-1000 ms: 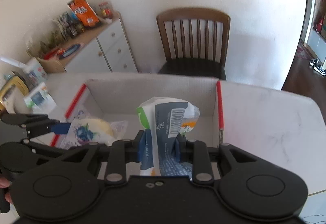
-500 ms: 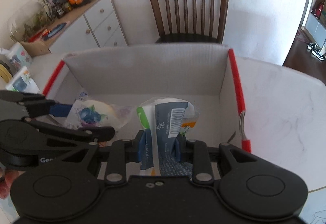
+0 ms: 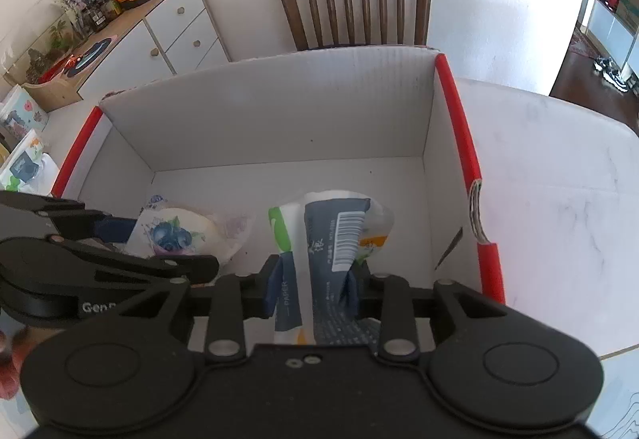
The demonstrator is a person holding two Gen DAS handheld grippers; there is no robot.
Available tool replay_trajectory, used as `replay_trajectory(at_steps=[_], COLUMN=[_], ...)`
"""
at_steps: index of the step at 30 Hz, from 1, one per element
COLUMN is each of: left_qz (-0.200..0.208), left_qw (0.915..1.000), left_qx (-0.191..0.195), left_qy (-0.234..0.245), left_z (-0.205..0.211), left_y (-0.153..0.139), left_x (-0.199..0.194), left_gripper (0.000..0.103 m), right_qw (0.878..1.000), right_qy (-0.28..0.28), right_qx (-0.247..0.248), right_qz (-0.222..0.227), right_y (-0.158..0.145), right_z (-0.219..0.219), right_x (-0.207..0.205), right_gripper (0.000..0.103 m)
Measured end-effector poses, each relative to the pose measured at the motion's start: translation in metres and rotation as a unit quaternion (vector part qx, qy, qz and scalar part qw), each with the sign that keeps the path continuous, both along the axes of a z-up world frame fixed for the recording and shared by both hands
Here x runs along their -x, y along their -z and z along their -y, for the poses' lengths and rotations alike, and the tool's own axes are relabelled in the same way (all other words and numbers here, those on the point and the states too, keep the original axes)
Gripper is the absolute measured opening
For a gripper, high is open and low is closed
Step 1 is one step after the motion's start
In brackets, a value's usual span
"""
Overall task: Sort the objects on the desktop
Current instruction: 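Lower both packages into the red box and open both tools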
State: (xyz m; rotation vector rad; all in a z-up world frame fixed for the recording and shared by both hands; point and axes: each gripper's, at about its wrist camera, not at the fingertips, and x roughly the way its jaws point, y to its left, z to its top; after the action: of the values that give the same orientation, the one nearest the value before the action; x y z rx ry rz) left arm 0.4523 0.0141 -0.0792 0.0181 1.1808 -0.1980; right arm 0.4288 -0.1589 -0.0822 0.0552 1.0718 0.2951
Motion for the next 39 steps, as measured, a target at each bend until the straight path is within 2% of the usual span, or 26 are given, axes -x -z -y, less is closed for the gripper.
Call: replay_trajectory(at_steps=[8,19,24,29,34,39], left_qz=[0.001,0.022,0.040,0.053,0.072,0.085], left_qw=[1.0000,0.9995,0.9988,0.9979,0.9965,0.9953], left_qx=[0.003,0.015,0.019,0.030,0.037,0.043], left_qy=[-0.005,-0.019,-0.021,-0.024,-0.019,-0.017], left_z=[-0.001,-0.002,-0.002,-0.006,-0.005,0.000], left_y=[-0.002,-0.011,-0.021,-0.031,-0.042,-0.052], left_x=[0.008,0.016,0.019,0.024,0.029,0.039], left_gripper=[0.062,0.062,0.063,0.066,0.067,0.072], right_qw=[1.000,1.000,1.000,0.999,0.999,0.998], right_qy=[0.010,0.018,0.016,0.003,-0.013,-0.019], right_qx=[0.008,-0.012,-0.025,-0.029,-0.030,-0.029], right_qz=[-0.005,-0.009,0.002,0.019,0.035,0.044], right_y=[0.006,-0.001,-0.009,-0.021,-0.033,-0.041], right_z=[-0.001,0.002,0.007,0.010,0.014,0.017], right_x=[-0.001,-0.001,0.006,0.016,0.027,0.036], right_gripper=[0.041,0.046,0.051,0.061,0.062,0.063])
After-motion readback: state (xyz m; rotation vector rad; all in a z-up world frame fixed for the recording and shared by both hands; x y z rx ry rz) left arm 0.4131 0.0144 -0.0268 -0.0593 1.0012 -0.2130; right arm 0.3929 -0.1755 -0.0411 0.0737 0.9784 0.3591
